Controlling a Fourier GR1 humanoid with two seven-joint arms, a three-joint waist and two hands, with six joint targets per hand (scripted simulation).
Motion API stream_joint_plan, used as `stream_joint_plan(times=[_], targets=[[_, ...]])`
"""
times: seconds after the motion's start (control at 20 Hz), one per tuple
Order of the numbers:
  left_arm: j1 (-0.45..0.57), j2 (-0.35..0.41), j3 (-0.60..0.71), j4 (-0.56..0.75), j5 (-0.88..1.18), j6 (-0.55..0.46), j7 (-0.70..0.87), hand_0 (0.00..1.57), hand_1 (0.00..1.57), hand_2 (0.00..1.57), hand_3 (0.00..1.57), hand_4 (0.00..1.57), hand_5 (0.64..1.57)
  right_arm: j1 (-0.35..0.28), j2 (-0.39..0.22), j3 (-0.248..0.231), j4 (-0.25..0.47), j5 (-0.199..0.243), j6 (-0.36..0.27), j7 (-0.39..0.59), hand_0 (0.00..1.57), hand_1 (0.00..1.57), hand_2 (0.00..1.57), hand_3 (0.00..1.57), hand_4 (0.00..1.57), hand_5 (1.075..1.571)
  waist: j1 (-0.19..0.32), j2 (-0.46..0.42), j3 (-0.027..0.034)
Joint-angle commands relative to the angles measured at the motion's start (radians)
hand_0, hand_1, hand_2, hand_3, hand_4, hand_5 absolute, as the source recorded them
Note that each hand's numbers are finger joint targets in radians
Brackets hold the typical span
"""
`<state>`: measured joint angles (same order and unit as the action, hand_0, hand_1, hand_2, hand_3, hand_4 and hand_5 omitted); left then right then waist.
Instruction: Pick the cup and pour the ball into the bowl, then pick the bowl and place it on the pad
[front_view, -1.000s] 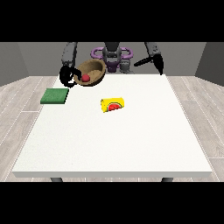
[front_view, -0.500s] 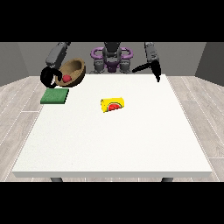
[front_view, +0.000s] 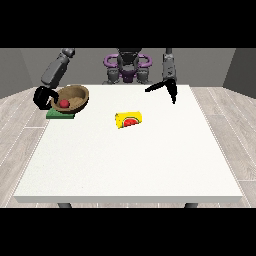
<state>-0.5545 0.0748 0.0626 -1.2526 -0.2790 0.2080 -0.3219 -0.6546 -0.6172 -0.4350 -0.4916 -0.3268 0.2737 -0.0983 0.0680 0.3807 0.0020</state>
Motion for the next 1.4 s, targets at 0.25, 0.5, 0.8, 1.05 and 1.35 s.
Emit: stream_joint_plan(times=[0.25, 0.5, 0.8, 1.05, 1.35], targets=[[0.02, 0.006, -0.032, -0.225, -0.029, 0.03, 0.048, 0.0, 0.0, 0.0, 0.0, 0.0, 1.563, -0.014, -0.171, -0.031, 0.1, 0.032, 0.096, -0.154, 1.57, 1.57, 1.57, 0.0, 1.04, 1.569, 0.008, 0.149, 0.0008], [0.064, 0.024, -0.058, -0.3, -0.049, 0.003, 0.106, 0.0, 0.0, 0.0, 0.0, 0.0, 1.564, -0.006, -0.156, -0.011, 0.125, 0.064, 0.082, -0.219, 1.57, 1.57, 1.57, 0.2, 1.04, 1.57, -0.005, 0.14, 0.0004], [0.078, 0.014, -0.071, -0.377, -0.034, -0.014, 0.155, 0.0, 0.0, 0.0, 0.0, 0.0, 1.566, -0.092, -0.2, -0.08, 0.193, -0.014, 0.113, -0.106, 1.57, 1.57, 1.57, 0.0, 0.78, 1.569, -0.005, 0.137, -0.0001], [0.076, 0.043, -0.016, -0.341, 0.01, -0.039, 0.16, 0.0, 0.0, 0.0, 0.0, 0.0, 1.566, -0.041, -0.17, -0.035, 0.183, 0.02, 0.136, -0.111, 1.57, 1.57, 1.57, 0.81, 0.74, 1.571, -0.026, 0.098, -0.0008], [0.087, 0.004, -0.048, -0.324, -0.021, -0.005, 0.14, 0.0, 0.0, 0.0, 0.0, 0.0, 1.567, -0.054, -0.158, 0.017, 0.165, 0.073, 0.089, -0.099, 1.57, 1.57, 1.57, 1.01, 0.69, 1.567, -0.021, 0.093, -0.0011]])
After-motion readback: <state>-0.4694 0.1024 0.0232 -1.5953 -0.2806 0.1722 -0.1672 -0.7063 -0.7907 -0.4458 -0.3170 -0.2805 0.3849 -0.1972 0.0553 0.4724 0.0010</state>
